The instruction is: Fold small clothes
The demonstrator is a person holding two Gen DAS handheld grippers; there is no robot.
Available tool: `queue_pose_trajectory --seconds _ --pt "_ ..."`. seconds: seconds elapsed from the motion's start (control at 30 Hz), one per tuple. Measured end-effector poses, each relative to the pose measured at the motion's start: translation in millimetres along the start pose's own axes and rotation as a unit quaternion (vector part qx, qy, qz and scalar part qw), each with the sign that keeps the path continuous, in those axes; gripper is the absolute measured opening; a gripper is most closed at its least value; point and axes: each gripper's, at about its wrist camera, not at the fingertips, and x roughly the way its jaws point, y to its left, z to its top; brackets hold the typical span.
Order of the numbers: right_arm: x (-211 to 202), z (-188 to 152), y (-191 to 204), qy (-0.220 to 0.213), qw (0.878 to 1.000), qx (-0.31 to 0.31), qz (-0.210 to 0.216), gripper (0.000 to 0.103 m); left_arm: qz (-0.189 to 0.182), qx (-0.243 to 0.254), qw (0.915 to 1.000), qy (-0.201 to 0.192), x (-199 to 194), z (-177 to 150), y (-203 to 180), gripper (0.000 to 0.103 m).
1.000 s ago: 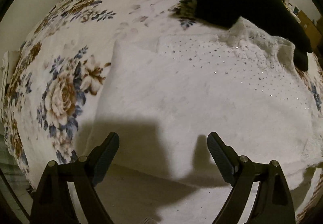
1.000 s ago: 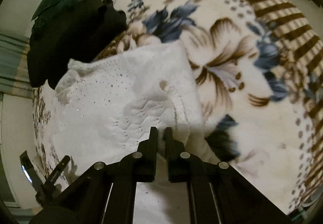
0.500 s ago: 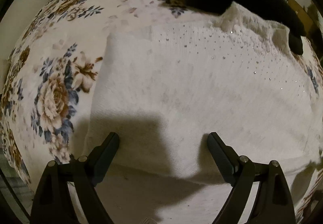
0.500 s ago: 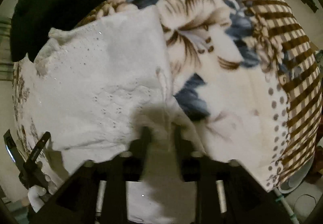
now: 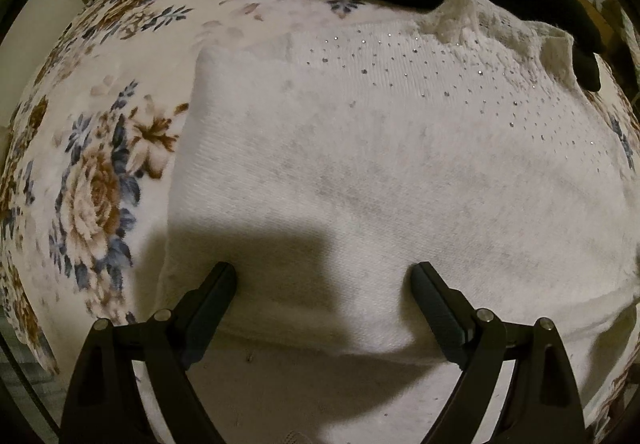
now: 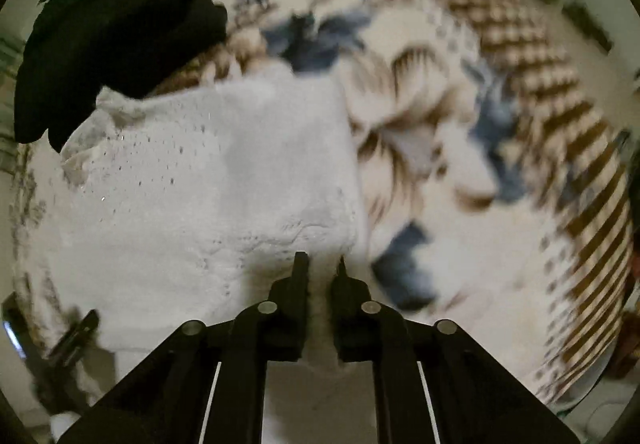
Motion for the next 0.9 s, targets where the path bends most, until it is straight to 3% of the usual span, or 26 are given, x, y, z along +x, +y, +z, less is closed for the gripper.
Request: queue_pose_trajectory --seconds 0.1,0.17,0.2,0.3,0.33,0.43,0.57,0.9 --pt "21.4 3.3 0.2 0.028 1.000 -0.008 -0.002 0.011 -0.002 -0.001 1.0000 0.002 -4.0 -0.5 0.5 0.091" --pt "24.4 3.4 -1.9 0.045 0.999 -0.008 0.007 0.017 -0.009 -0.009 0.9999 0.000 -13.7 -1.7 3.2 0.091" --pt "19.2 0.9 -0.7 0.045 0.999 -0.010 0.007 0.029 -0.017 -0.014 0.9998 0.001 -21.2 -4.0 4.6 0.091" --pt "-14.5 -14.6 3.6 0.012 1.000 -0.020 -0.008 0.081 -0.029 -0.014 0.9994 -0.008 -50.0 -18.2 4.3 0.091" --pt "-26.6 -23.5 7.8 0.002 0.999 -0.030 -0.022 0.090 -0.030 -0.011 0.9994 -0.009 -56.8 -22.5 2.6 0.091" --pt "-58.8 -51.8 22.3 -0.033 0.995 -0.063 -0.070 0.099 -0.039 -0.005 0.9992 -0.011 -83.5 -41.2 -0.4 0.091" --pt "-96.0 -86.4 39.4 -0.079 0.989 -0.083 -0.089 0.102 -0.034 0.007 0.9991 -0.025 -119.9 -65.9 -3.5 0.090" --pt "-163.5 -167.9 52.1 -0.112 0.989 -0.088 -0.030 0.102 -0.024 0.006 0.9966 -0.079 -197.0 -120.1 -14.6 0.090"
